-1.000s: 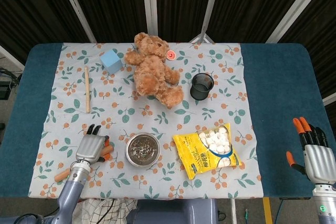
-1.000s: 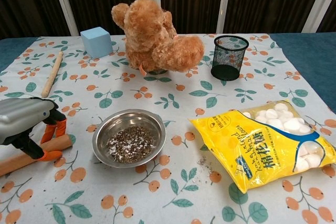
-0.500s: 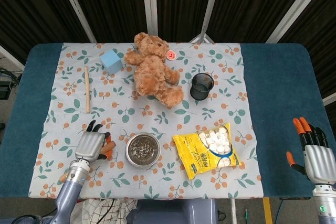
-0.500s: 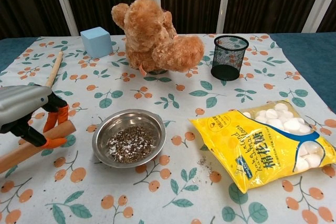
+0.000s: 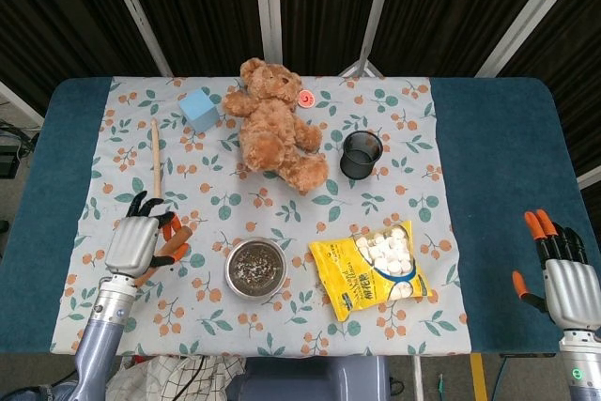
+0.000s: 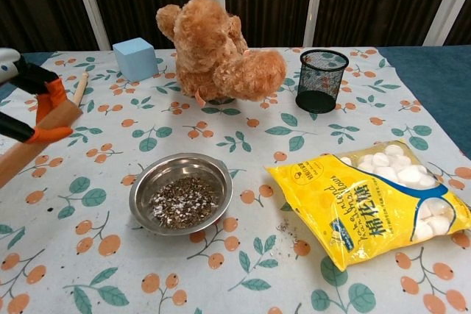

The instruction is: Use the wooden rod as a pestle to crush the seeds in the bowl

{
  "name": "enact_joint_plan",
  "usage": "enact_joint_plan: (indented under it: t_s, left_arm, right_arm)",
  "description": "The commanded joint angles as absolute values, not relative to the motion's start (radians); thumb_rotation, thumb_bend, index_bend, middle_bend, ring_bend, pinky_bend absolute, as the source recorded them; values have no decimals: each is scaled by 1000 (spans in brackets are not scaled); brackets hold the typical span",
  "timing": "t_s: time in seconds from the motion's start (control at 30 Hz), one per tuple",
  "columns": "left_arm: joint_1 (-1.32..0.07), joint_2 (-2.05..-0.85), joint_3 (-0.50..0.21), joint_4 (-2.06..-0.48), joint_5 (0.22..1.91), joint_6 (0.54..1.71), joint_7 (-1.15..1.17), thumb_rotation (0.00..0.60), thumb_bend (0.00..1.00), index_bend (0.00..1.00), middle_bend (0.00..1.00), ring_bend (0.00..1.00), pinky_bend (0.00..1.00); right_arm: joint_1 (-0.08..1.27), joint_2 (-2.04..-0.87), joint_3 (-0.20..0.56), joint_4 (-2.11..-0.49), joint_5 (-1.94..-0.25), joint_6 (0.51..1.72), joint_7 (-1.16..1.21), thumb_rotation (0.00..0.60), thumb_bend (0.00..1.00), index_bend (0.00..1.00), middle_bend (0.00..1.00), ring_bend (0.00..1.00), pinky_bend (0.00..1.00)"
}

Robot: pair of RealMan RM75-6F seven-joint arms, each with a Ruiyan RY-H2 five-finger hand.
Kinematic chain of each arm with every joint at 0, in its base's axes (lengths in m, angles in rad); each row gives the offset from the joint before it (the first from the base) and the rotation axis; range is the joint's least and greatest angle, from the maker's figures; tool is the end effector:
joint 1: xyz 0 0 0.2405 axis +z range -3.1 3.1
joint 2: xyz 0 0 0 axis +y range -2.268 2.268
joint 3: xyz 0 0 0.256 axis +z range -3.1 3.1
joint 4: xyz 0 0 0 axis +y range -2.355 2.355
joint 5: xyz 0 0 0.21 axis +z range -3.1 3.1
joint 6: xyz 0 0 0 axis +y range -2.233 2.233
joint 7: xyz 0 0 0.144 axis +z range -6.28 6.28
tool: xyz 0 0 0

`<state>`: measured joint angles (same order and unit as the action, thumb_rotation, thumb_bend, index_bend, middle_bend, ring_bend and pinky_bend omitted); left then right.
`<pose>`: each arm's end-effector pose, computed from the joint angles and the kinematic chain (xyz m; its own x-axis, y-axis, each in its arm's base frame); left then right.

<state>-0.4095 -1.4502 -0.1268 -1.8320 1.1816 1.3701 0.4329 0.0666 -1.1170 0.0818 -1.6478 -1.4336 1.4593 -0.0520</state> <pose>-0.1852 0.2552 0.0458 0.2611 0.1100 0.9590 0.9625 -0.1052 -0.2500 -0.3147 -0.1812 0.1609 0.4031 -0.0089 0.9151 -0.9128 0.0678 0.4028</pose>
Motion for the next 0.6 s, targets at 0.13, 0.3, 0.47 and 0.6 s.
enact_joint_plan:
  t_s: [0.13, 0.3, 0.47, 0.6]
  left_arm:
    - [-385, -1423, -190, -1802, 1271, 1434, 261, 600, 793, 617, 706, 182, 27]
    - [-397, -1422, -226, -1774, 1333, 1454, 178, 600, 789, 619, 706, 182, 45]
    - [-423, -1423, -243, -1761, 1370, 1436, 136, 600, 789, 621, 706, 182, 51]
    - [-451, -1457, -258, -1747, 1409, 1428, 67, 600, 789, 621, 706, 182, 63]
  right_arm:
    - [67, -1117, 83, -1650, -1432, 1459, -54, 600, 416, 0, 0, 0, 0]
    - [68, -1116, 85, -1652, -1430, 1459, -57, 600, 415, 0, 0, 0, 0]
    - [67, -1117, 84, -1651, -1430, 1459, -58, 600, 416, 0, 0, 0, 0]
    - [66, -1118, 83, -1650, -1431, 1460, -57, 600, 415, 0, 0, 0, 0]
